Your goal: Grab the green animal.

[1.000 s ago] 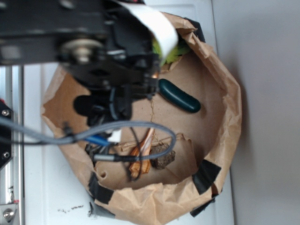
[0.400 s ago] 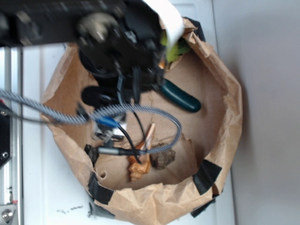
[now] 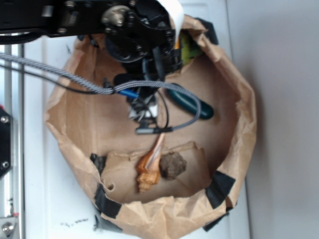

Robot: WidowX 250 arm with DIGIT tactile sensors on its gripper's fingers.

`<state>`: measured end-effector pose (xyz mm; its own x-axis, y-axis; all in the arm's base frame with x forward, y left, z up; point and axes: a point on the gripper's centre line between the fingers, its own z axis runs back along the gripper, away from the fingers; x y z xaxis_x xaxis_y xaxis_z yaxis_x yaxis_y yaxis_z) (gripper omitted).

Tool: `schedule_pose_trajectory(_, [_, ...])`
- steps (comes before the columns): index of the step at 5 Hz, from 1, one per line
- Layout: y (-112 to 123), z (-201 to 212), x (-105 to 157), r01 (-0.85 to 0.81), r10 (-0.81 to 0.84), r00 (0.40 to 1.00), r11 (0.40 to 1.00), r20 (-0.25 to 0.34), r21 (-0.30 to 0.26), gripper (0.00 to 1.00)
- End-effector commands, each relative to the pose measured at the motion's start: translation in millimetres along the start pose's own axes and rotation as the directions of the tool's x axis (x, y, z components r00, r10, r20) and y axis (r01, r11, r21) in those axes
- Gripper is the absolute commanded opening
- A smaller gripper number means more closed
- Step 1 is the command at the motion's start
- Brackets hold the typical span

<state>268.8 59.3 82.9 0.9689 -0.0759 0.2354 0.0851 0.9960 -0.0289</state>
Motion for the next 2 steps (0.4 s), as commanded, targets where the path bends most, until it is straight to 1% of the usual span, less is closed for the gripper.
schedule_pose_trajectory(1, [16.7, -21.4, 26.2, -0.064, 0.065, 0.998, 0.996, -0.008, 0.061, 1.00])
schedule_pose_trajectory(2, [11.2, -28.9, 36.3, -0.071, 0.072, 0.997, 0.995, -0.014, 0.075, 1.00])
